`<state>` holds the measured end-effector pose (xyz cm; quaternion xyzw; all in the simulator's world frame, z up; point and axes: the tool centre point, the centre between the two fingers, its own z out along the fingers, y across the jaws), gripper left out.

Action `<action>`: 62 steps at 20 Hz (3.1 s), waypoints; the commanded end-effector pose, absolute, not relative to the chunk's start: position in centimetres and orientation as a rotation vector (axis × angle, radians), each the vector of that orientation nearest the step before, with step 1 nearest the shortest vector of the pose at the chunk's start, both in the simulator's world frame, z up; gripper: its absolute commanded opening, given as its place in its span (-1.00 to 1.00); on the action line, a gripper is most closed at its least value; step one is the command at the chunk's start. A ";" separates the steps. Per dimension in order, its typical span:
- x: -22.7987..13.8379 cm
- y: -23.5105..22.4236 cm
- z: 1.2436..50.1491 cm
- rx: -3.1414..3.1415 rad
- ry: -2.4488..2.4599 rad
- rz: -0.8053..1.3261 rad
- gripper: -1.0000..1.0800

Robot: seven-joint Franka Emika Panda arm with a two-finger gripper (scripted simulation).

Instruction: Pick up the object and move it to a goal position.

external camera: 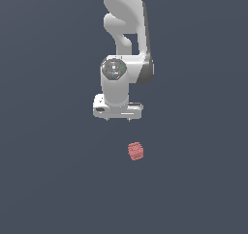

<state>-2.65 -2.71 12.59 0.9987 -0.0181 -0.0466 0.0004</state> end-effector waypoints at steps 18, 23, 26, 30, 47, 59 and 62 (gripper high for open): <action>-1.7 -0.8 12.6 3.153 -0.120 -0.114 0.92; -1.1 -0.7 12.4 3.147 -0.206 -0.111 0.92; -0.7 -0.5 12.3 3.141 -0.282 -0.108 0.92; 0.1 -0.2 12.1 3.125 -0.409 -0.103 0.92; 3.9 1.7 10.9 2.958 -1.064 -0.070 0.92; 6.4 3.3 10.0 2.763 -1.491 -0.040 0.92; 7.0 3.8 9.8 2.707 -1.592 -0.031 0.92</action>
